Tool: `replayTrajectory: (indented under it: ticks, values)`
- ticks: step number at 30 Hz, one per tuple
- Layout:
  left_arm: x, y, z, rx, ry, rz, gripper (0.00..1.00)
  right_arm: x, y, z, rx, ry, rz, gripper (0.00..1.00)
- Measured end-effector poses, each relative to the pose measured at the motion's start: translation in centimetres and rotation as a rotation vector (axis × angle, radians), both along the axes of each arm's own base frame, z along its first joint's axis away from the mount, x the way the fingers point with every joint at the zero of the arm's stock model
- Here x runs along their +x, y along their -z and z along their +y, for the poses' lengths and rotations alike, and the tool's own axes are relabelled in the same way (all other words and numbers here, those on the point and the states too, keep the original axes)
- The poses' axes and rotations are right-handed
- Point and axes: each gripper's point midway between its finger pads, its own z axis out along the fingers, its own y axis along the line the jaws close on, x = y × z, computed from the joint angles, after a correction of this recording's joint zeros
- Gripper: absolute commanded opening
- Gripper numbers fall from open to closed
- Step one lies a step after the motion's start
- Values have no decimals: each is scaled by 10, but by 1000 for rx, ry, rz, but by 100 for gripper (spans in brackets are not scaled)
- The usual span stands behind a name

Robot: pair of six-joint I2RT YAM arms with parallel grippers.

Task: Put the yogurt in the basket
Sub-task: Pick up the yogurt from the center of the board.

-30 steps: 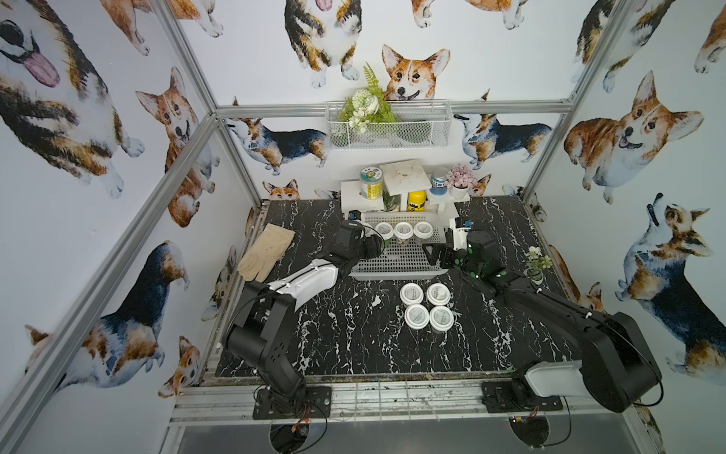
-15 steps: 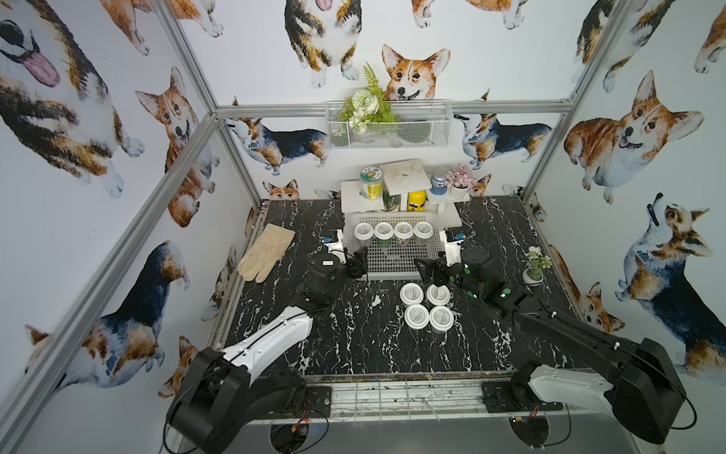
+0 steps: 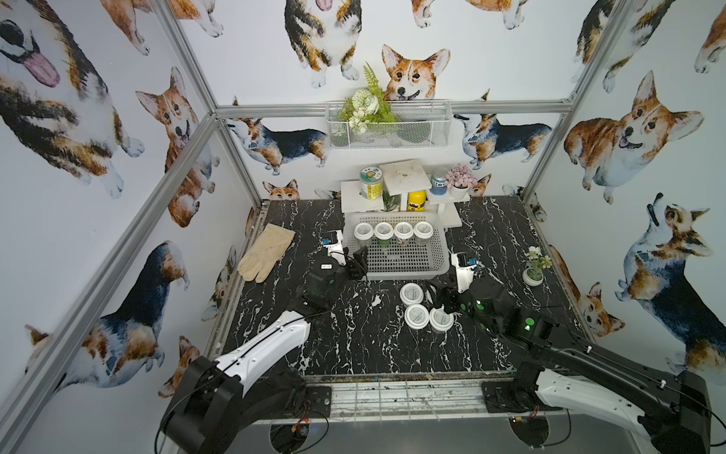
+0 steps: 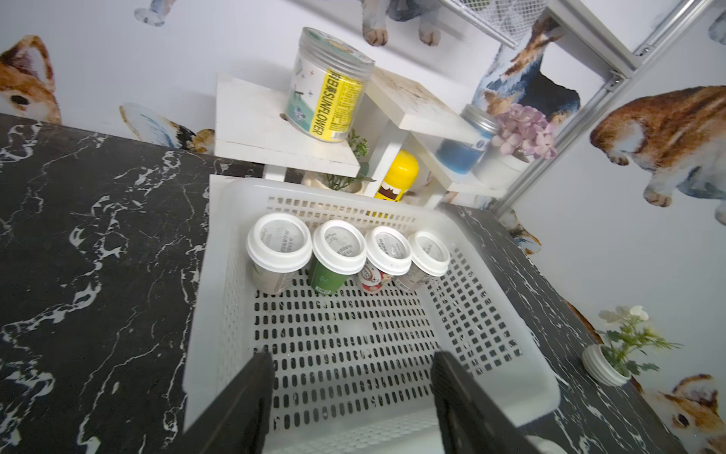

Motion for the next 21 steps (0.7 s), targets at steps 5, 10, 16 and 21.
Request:
replayTrajectory:
  ticks: [5, 10, 16, 21]
  values:
    - [-23, -17, -39, 54, 125, 1, 69, 4, 7, -9, -13, 65, 20, 83]
    - [-46, -6, -60, 106, 223, 75, 69, 12, 16, -24, -30, 145, 52, 83]
    - [-70, 1, -103, 181, 388, 166, 71, 23, 18, -68, 36, 291, 59, 82]
    - [-95, 19, -135, 271, 505, 243, 72, 23, 21, -83, 83, 324, 68, 81]
